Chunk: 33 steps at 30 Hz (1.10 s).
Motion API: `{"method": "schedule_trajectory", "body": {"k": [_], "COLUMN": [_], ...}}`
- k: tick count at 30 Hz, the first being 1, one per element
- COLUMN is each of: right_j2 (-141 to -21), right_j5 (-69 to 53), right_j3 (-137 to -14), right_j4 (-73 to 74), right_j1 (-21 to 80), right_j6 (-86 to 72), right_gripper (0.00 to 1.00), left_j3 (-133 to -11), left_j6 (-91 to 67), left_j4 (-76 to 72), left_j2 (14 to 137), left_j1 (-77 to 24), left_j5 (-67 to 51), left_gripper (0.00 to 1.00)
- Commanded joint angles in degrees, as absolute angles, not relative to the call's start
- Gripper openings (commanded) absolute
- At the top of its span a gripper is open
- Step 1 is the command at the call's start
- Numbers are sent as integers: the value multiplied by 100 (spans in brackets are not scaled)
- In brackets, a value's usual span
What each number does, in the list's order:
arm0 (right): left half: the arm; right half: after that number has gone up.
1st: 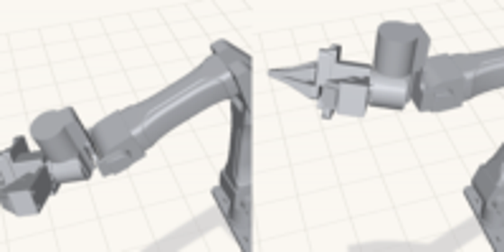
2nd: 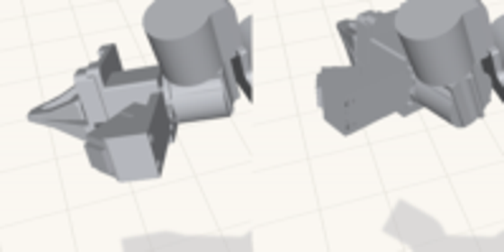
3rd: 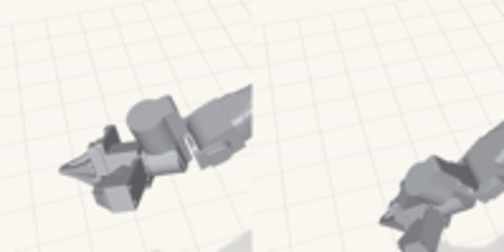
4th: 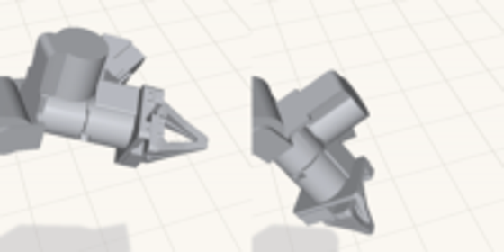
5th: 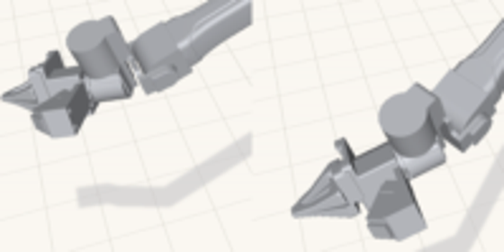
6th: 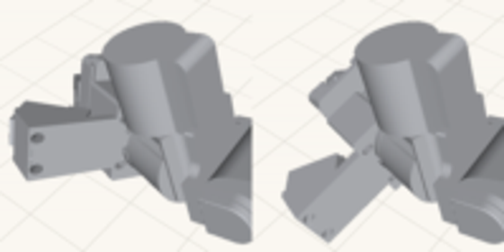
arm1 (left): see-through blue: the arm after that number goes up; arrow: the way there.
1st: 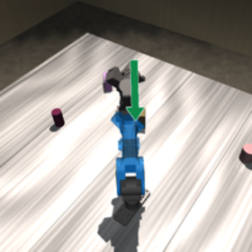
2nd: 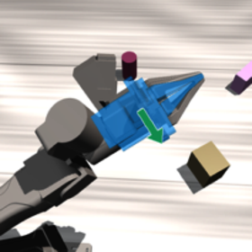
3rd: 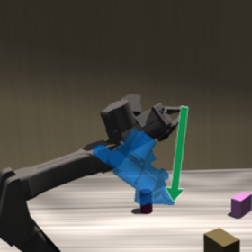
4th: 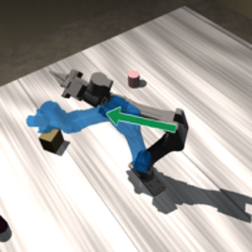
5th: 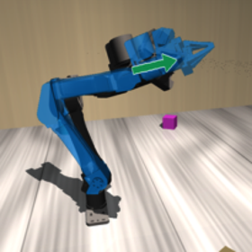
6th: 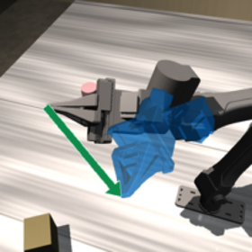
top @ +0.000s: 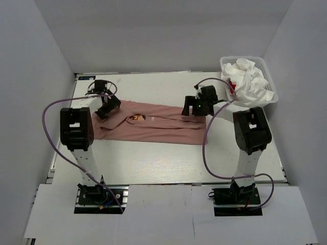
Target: Fold and stack the t-shirts
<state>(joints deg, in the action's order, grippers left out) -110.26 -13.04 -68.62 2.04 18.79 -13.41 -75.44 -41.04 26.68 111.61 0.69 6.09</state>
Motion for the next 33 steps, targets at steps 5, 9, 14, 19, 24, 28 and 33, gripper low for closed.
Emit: {"method": "schedule_trajectory", "body": {"k": [5, 9, 14, 19, 24, 28, 33], "right_j2": [-11154, -10435, -9361, -9018, -8939, -8781, -8052], "right_j5": [-351, -878, -1326, -1653, -1766, -1434, -530], "right_j3": [-6602, -5399, -3912, -3727, -3507, -3454, -3498], "right_j4": [562, 457, 457, 1113, 906, 870, 957], "right_j1": [1880, 2275, 3979, 5659, 6240, 6573, 6846], "right_j6": [-1784, -2074, -2434, -2259, -2285, -2232, -2206], "right_gripper": [90, 90, 90, 90, 90, 90, 90], "left_j3": [-9411, -10606, -13349, -13460, -13456, -13596, -13597], "left_j6": [-3885, -3823, -4340, -4781, -4526, -4597, -4597], "left_j4": [3024, 1971, 1118, -279, -431, -501, -168], "left_j2": [12988, 13920, 15993, 16366, 16233, 16233, 15884], "left_j1": [35, -87, -614, -1291, -1748, -1749, -1749], "left_j5": [-33, -1568, -3581, -3604, -3077, -2875, -2751], "left_gripper": [100, 100, 100, 100, 100, 100, 100]}}
